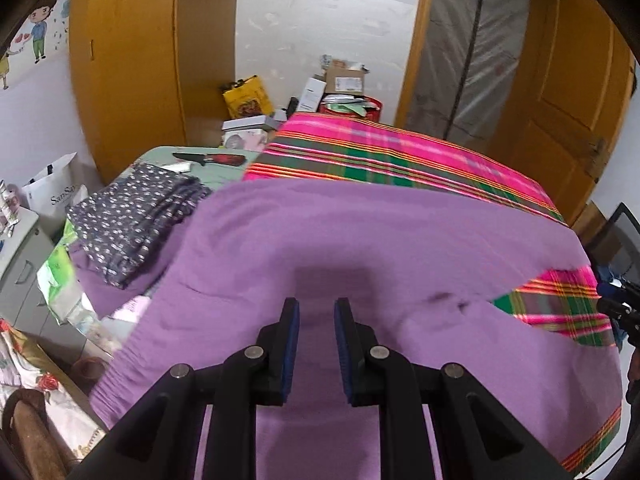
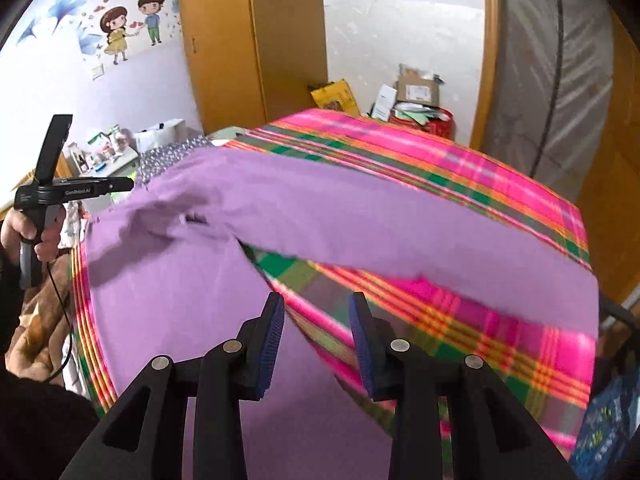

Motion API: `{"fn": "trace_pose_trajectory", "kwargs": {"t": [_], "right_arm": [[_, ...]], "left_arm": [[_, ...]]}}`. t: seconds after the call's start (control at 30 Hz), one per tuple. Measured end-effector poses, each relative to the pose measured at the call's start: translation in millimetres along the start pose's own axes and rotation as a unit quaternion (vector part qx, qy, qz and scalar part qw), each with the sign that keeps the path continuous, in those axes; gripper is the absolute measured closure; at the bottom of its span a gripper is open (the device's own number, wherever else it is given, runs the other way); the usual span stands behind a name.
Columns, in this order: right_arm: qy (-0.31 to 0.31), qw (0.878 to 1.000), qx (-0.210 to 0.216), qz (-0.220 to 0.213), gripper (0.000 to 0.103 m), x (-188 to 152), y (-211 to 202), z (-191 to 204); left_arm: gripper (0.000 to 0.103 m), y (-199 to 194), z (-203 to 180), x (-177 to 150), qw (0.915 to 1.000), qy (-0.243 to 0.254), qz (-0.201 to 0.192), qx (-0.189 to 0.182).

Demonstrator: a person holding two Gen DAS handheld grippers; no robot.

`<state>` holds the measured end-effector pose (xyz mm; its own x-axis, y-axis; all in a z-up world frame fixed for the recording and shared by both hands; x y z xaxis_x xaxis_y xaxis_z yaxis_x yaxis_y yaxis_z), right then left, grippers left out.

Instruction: Fold clothes

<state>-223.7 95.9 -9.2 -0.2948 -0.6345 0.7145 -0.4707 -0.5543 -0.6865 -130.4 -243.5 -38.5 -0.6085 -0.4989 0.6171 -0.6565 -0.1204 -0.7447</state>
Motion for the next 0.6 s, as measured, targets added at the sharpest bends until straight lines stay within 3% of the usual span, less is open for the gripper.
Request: {"fn": "trace_pose_trajectory", "kwargs": {"t": [0.27, 0.6], "right_arm": [[0.024, 0.999, 0.019, -0.024, 0.068, 39, 23, -9], [0.021, 0.998, 0.045, -0.036, 0.068, 72, 42, 1]], "left_arm": [[0.085, 17, 0, 17, 0.9995, -0.002, -0.004, 0.032], [0.085, 19, -34, 20, 0.9991, 0.031, -0.024, 0.017]]}}
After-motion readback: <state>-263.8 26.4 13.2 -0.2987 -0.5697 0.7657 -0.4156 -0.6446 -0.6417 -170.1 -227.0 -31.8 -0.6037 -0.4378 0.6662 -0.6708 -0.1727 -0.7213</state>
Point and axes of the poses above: each gripper's, at about its wrist camera, not at the fingertips, and y roughly the way its jaws point, z to its left, x to its top, the point moved 10 cm from there along y, roughly the way its jaws point, and after that the axes turned 15 degrees about -y, right-handed, at the moved point
